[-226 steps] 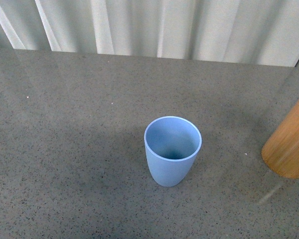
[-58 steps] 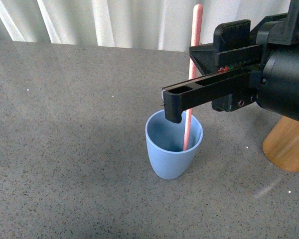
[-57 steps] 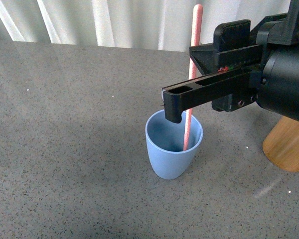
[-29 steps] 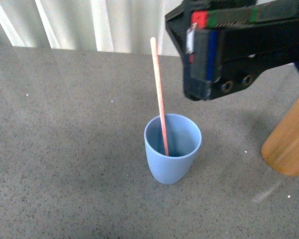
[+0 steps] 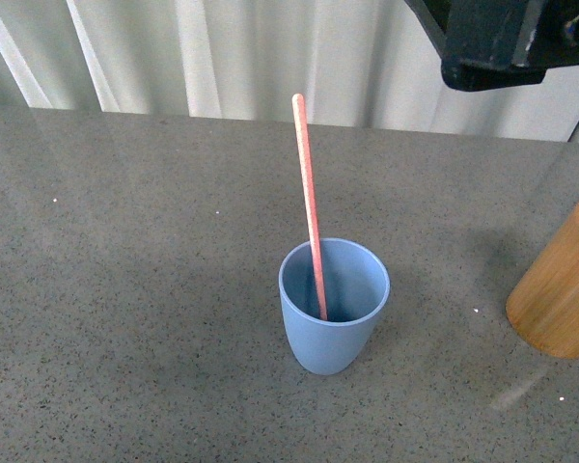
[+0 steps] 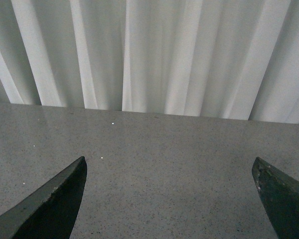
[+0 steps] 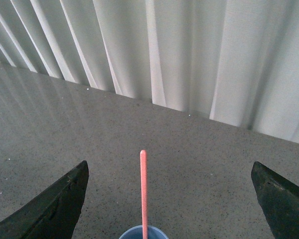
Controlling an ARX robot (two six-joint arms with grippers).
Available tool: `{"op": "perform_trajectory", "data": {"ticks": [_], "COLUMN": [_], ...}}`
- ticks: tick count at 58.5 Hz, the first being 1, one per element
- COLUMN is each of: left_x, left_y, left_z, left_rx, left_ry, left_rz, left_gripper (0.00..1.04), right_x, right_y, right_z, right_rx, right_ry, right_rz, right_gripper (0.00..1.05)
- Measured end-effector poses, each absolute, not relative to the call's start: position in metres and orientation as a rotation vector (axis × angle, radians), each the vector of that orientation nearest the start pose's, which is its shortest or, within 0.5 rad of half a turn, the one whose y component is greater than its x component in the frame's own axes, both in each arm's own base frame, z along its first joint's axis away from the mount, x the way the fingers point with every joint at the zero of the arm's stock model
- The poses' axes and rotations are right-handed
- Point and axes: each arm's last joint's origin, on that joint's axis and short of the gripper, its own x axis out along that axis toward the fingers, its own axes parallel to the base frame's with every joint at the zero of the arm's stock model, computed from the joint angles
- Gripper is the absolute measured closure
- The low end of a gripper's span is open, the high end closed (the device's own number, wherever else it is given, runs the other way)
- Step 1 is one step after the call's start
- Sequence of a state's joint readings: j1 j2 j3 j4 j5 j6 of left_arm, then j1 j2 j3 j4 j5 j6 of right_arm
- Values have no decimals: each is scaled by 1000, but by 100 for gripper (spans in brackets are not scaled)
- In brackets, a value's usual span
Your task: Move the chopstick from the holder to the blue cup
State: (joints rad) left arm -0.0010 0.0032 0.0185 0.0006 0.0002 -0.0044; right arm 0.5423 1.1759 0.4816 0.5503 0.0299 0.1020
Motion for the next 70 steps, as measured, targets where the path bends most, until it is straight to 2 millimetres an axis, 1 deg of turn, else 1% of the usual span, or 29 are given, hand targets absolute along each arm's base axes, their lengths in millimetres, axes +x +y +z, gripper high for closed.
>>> {"op": "perform_trajectory", "data": {"ticks": [3, 7, 8, 11, 14, 21, 25, 29, 30, 32, 33, 44, 59, 62, 64, 70], "left_x": [97, 97, 97, 97, 97, 97, 97, 97, 97, 97, 97, 97, 97, 97, 97, 97], "left_y": [0, 0, 0, 0, 0, 0, 0, 0, 0, 0, 0, 0, 0, 0, 0, 0], "left_z": [170, 170, 170, 170, 170, 170, 170, 170, 170, 170, 170, 170, 170, 170, 170, 170], "left_rx": [-4, -4, -4, -5, -4, -4, -4, -4, -4, -4, -4, -4, -4, -4, -4, -4], "left_ry": [-16, -16, -16, -16, -16, -16, -16, -16, -16, -16, -16, -16, -16, -16, -16, -16], "left_rz": [-1, -2, -2, -1, 2, -1, -1, 0, 0, 0, 0, -1, -1, -1, 0, 1], "left_gripper": [7, 7, 7, 7, 7, 7, 7, 7, 7, 7, 7, 7, 7, 7, 7, 7], "right_x": [207, 205, 203, 198, 192, 178, 169, 162, 162, 159, 158, 145, 133, 131, 130, 127], "right_y": [123, 120, 116, 104, 90, 67, 52, 43, 42, 39, 38, 23, 13, 10, 6, 1], "right_z": [223, 222, 220, 217, 212, 201, 194, 190, 190, 188, 187, 180, 175, 171, 170, 171], "right_rx": [57, 36, 29, 23, 14, 4, 1, 0, 0, 1, -2, -2, 0, 1, 0, 1], "right_ry": [162, 70, 39, 14, 10, 10, 13, 12, 12, 12, 12, 12, 7, -5, -8, -14], "right_rz": [485, 298, 221, 96, 32, 15, 12, 13, 14, 16, 17, 7, 6, 17, 32, -2], "right_gripper": [10, 19, 24, 32, 41, 62, 80, 94, 96, 103, 104, 104, 104, 104, 104, 104]}}
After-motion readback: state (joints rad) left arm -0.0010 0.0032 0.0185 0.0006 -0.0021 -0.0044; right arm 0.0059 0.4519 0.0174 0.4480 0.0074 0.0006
